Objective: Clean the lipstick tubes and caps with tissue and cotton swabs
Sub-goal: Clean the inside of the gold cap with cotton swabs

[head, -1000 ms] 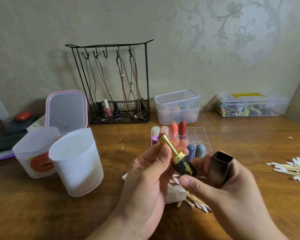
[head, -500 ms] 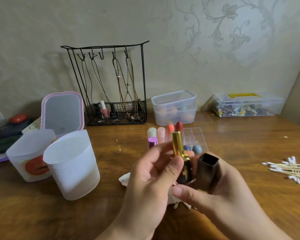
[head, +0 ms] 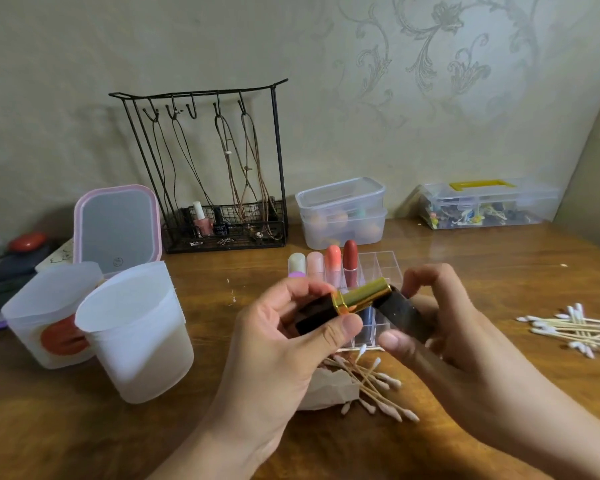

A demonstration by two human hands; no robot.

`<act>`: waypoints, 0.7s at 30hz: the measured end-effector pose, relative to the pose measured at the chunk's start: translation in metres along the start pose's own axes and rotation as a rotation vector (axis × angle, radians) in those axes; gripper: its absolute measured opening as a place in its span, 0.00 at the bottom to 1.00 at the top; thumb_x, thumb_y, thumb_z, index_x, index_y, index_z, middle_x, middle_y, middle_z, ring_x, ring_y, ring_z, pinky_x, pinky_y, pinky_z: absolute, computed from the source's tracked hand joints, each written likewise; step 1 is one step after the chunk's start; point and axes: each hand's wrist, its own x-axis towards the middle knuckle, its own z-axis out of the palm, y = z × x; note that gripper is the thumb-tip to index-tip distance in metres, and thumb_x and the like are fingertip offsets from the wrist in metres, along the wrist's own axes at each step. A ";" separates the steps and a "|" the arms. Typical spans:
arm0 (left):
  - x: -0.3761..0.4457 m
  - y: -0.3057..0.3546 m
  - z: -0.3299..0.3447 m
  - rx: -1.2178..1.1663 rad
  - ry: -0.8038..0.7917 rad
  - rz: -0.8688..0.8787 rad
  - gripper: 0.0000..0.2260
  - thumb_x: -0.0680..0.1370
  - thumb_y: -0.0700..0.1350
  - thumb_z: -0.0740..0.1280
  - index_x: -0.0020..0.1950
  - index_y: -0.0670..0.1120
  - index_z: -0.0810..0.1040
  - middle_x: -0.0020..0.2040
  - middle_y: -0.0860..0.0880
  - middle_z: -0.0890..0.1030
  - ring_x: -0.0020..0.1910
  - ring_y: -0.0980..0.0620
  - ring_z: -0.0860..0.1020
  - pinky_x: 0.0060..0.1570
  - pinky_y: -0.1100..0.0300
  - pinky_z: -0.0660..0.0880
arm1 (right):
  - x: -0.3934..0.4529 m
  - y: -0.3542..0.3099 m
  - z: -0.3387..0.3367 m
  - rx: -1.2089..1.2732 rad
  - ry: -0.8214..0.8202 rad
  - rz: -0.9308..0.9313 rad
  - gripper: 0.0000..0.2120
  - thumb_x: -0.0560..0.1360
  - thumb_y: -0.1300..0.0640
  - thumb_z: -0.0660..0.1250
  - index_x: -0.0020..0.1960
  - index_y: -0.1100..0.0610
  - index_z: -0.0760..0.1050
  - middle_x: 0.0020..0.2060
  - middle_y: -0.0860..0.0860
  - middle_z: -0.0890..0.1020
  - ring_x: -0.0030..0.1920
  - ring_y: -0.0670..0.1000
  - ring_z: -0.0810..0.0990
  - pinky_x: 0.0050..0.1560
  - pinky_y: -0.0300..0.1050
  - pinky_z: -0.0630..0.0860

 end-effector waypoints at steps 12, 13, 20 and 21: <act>-0.005 0.004 0.003 0.264 -0.055 -0.018 0.17 0.58 0.53 0.77 0.45 0.53 0.83 0.43 0.60 0.85 0.43 0.60 0.83 0.41 0.64 0.79 | 0.000 0.001 0.001 0.247 0.054 -0.083 0.14 0.71 0.39 0.67 0.56 0.40 0.75 0.46 0.47 0.83 0.38 0.58 0.81 0.32 0.52 0.77; -0.005 0.004 0.003 0.263 -0.065 -0.020 0.17 0.59 0.53 0.77 0.46 0.52 0.83 0.43 0.58 0.85 0.41 0.58 0.83 0.40 0.64 0.79 | 0.000 0.002 0.000 0.245 0.057 -0.088 0.14 0.71 0.39 0.67 0.56 0.40 0.75 0.48 0.46 0.83 0.39 0.55 0.81 0.33 0.51 0.77; -0.006 0.004 0.003 0.206 -0.135 -0.067 0.22 0.61 0.51 0.76 0.54 0.49 0.81 0.44 0.51 0.86 0.41 0.50 0.85 0.38 0.60 0.80 | 0.000 0.004 0.001 0.286 0.014 -0.138 0.12 0.73 0.41 0.66 0.56 0.41 0.74 0.51 0.46 0.83 0.41 0.56 0.82 0.37 0.58 0.79; -0.006 0.004 0.003 0.195 -0.147 -0.076 0.23 0.61 0.51 0.75 0.55 0.50 0.80 0.45 0.51 0.86 0.42 0.50 0.85 0.39 0.60 0.80 | 0.000 0.004 0.002 0.301 0.006 -0.134 0.11 0.74 0.41 0.66 0.55 0.41 0.74 0.50 0.46 0.83 0.40 0.57 0.82 0.37 0.59 0.79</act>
